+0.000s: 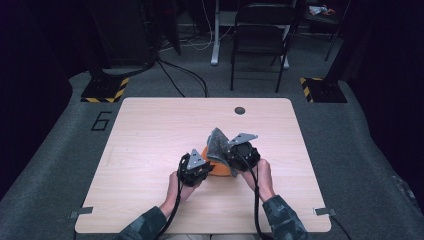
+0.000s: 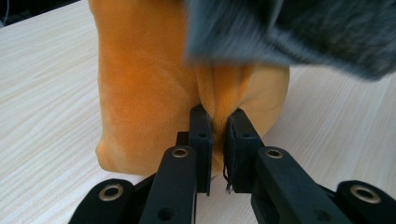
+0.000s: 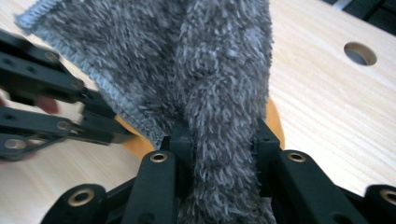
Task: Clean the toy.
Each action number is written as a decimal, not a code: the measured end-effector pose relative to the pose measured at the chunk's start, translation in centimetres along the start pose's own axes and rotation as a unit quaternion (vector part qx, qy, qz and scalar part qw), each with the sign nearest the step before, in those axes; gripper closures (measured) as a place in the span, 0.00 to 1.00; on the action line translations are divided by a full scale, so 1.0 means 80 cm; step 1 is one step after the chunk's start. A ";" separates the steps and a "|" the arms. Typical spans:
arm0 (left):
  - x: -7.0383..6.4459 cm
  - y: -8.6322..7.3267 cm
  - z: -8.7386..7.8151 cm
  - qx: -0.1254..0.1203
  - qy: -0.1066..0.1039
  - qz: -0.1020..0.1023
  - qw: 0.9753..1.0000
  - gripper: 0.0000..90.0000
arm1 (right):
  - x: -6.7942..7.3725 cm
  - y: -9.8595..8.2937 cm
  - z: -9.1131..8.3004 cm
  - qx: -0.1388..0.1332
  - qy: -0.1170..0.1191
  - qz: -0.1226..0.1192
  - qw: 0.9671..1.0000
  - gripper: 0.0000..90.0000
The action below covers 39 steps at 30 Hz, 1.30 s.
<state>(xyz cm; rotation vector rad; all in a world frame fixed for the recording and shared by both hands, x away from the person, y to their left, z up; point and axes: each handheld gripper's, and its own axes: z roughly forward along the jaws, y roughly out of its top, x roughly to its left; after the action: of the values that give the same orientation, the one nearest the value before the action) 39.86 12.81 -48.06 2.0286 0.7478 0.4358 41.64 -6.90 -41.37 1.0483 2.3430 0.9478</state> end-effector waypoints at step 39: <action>0.010 -0.006 0.004 -0.001 -0.002 -0.015 1.000 0.91 | -0.062 -0.043 0.038 0.077 -0.025 0.072 0.994 0.76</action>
<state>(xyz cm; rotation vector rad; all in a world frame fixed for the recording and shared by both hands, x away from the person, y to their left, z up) 40.52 13.33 -48.66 2.0127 0.7741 0.4151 44.87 -11.09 -45.51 1.2999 2.3551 0.7914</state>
